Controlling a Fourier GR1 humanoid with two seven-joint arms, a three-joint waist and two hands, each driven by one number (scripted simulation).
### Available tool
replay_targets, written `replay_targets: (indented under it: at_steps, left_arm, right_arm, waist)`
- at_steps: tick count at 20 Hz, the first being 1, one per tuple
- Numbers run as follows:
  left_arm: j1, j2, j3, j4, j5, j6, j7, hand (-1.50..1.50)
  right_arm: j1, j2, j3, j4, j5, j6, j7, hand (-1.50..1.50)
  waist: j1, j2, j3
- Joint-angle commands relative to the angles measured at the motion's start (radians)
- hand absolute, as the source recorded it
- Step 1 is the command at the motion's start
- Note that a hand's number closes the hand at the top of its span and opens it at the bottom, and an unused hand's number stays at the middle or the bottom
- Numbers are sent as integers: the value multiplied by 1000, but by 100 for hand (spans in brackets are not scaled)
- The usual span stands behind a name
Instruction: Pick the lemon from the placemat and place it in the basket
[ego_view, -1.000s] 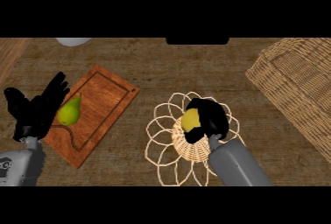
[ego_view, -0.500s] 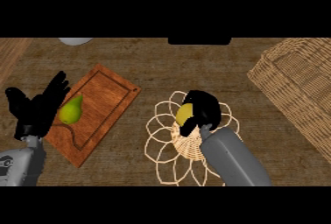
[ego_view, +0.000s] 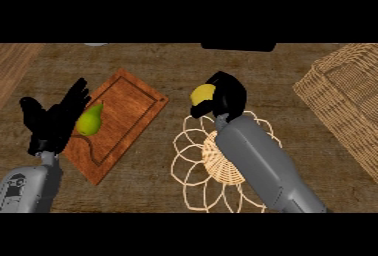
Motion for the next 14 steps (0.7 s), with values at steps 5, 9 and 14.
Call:
replay_targets:
  at_steps: [5,9,14]
  left_arm:
    - [16,2,10,-30,2,9,15,0]
    - [-7,51,48,0,34,-33,39,0]
    - [56,17,33,-28,-2,15,24,0]
  right_arm:
    - [-226,3,45,13,125,-305,126,150]
    - [-357,3,50,72,258,-295,312,150]
    - [-400,3,-48,69,379,-174,383,150]
  waist:
    - [-16,-12,-2]
    - [-29,-16,-2]
    - [-63,-21,-1]
